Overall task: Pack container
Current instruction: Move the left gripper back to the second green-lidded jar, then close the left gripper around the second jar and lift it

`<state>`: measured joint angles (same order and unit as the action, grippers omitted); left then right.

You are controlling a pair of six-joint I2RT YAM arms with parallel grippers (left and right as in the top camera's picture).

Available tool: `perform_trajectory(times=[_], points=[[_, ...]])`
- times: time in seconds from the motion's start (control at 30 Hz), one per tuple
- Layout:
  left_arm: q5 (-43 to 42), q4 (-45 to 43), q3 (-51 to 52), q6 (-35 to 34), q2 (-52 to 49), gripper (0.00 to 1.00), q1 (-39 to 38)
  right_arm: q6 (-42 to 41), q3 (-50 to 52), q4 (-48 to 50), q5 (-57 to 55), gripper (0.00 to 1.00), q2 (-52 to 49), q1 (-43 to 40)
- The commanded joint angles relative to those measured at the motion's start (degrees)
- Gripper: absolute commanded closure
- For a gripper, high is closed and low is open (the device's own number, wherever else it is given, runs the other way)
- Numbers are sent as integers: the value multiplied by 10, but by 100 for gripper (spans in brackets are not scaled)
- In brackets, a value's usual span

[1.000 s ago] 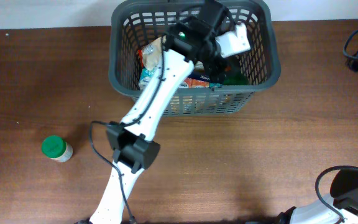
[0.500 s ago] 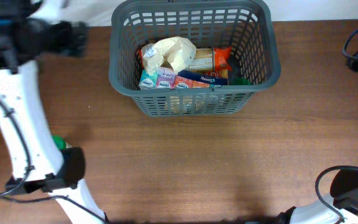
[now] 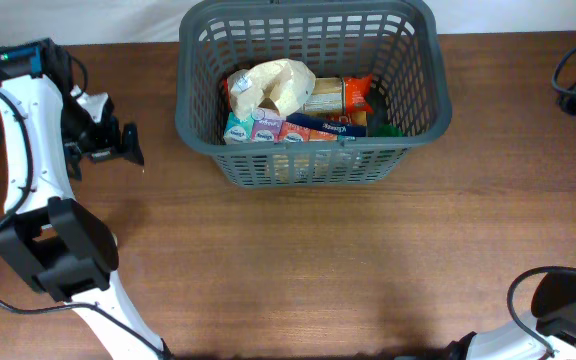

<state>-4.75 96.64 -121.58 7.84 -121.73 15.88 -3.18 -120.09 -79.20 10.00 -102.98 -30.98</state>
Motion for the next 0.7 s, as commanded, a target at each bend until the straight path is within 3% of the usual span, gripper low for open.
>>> perform_trajectory(times=[0.0, 0.2, 0.4, 0.53, 0.67], points=[[25, 1, 35, -5, 30, 0, 17, -3, 0, 2, -7, 1, 4, -2], [31, -12, 90, -5, 173, 1, 46, -3, 0, 2, -7, 1, 4, -2], [33, -101, 268, -5, 304, 1, 81, -3, 0, 2, -7, 1, 4, -2], [28, -175, 398, -6, 328, 1, 125, -3, 0, 2, -7, 1, 4, -2], [-5, -254, 465, -4, 319, 1, 178, -3, 0, 2, -7, 1, 4, -2]])
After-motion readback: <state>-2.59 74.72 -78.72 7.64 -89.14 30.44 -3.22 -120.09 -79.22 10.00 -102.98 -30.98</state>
